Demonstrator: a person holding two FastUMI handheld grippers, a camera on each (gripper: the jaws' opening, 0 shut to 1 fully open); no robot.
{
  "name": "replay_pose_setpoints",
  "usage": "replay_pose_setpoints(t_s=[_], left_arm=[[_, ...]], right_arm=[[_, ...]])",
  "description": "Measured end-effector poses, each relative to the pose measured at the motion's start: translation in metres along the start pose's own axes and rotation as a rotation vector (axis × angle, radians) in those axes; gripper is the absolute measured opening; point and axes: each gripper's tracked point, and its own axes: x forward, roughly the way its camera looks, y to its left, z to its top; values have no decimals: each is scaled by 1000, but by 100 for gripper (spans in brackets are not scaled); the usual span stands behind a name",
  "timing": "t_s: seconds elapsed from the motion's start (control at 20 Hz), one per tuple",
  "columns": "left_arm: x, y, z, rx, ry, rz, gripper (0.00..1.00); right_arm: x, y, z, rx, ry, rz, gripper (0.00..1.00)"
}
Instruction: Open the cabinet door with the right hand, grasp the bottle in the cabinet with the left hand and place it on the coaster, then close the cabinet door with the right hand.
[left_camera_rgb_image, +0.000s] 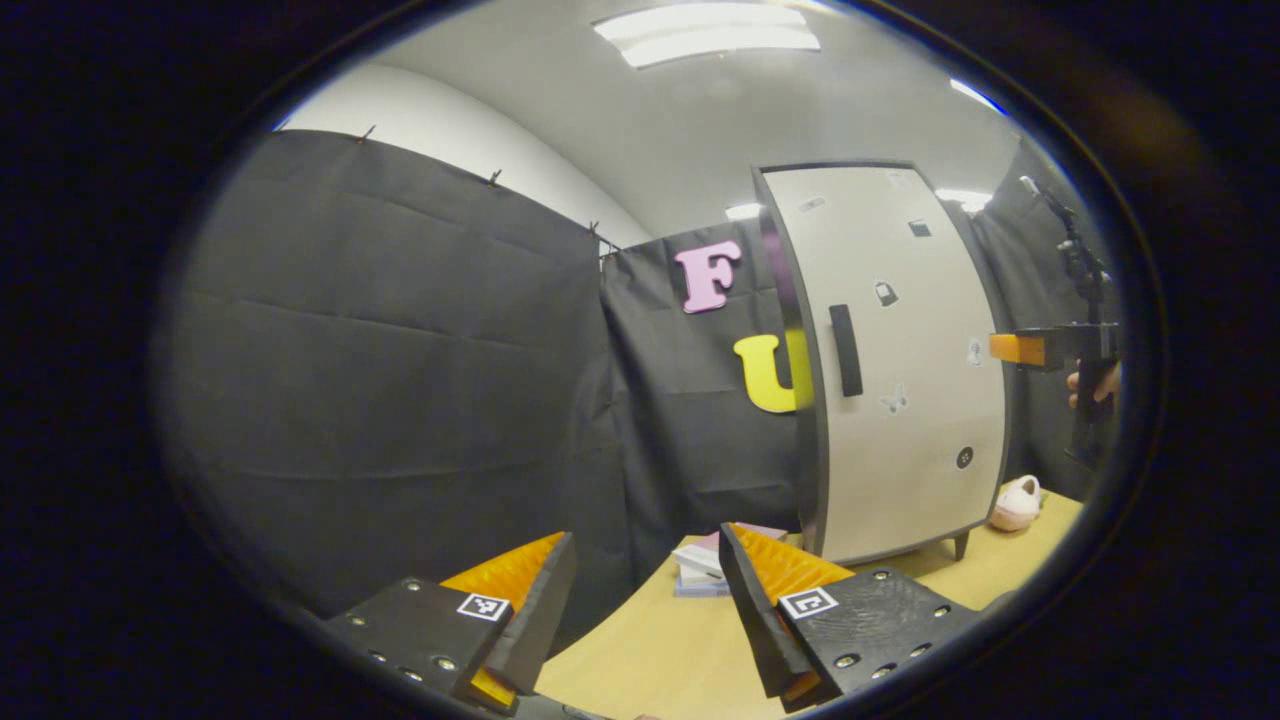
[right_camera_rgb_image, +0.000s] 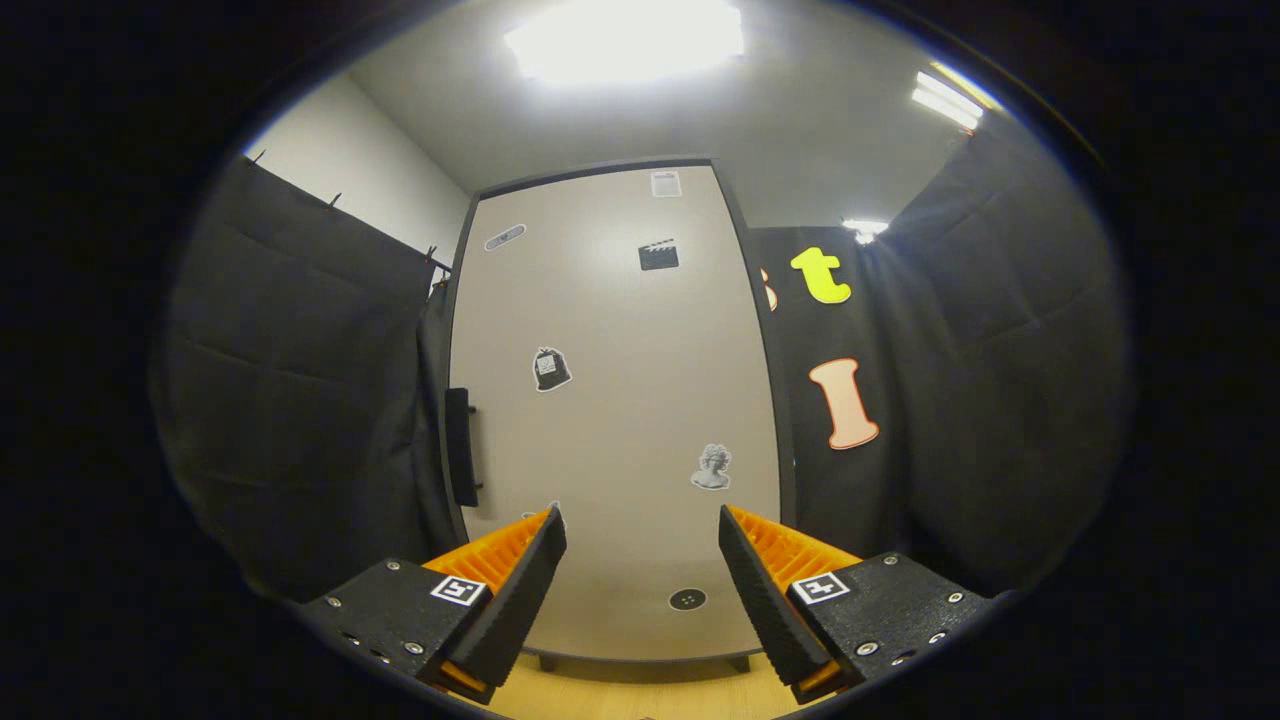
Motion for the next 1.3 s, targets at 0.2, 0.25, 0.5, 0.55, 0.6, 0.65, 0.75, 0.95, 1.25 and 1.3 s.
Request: replay_pose_setpoints(t_s=[0.2, 0.25, 0.5, 0.55, 0.6, 0.65, 0.75, 0.95, 1.25, 1.3], left_arm=[[-7, 26, -6, 0, 13, 54, 85], [-10, 33, -8, 1, 15, 66, 82], [-16, 61, -18, -4, 30, 118, 82], [-18, 68, -19, -6, 32, 125, 82], [-20, 74, -21, -8, 33, 133, 82], [-21, 79, -21, -10, 34, 140, 82], [-21, 87, -25, -10, 37, 151, 82], [-24, 106, -31, -12, 44, 173, 86], [-26, 135, -35, -2, 49, 205, 86], [-26, 139, -35, -1, 49, 208, 86]], right_arm=[[24, 27, 1, 1, 16, 35, 96], [29, 33, 2, 1, 16, 44, 95], [57, 67, 14, 4, 0, 78, 95], [62, 75, 15, 5, -3, 86, 95], [66, 83, 18, 6, -7, 93, 95], [71, 89, 20, 5, -11, 99, 95], [81, 104, 21, 3, -6, 107, 94], [104, 132, 21, -3, 2, 119, 93], [132, 165, -12, -1, 114, 123, 82], [135, 167, -17, -8, 131, 116, 79]])
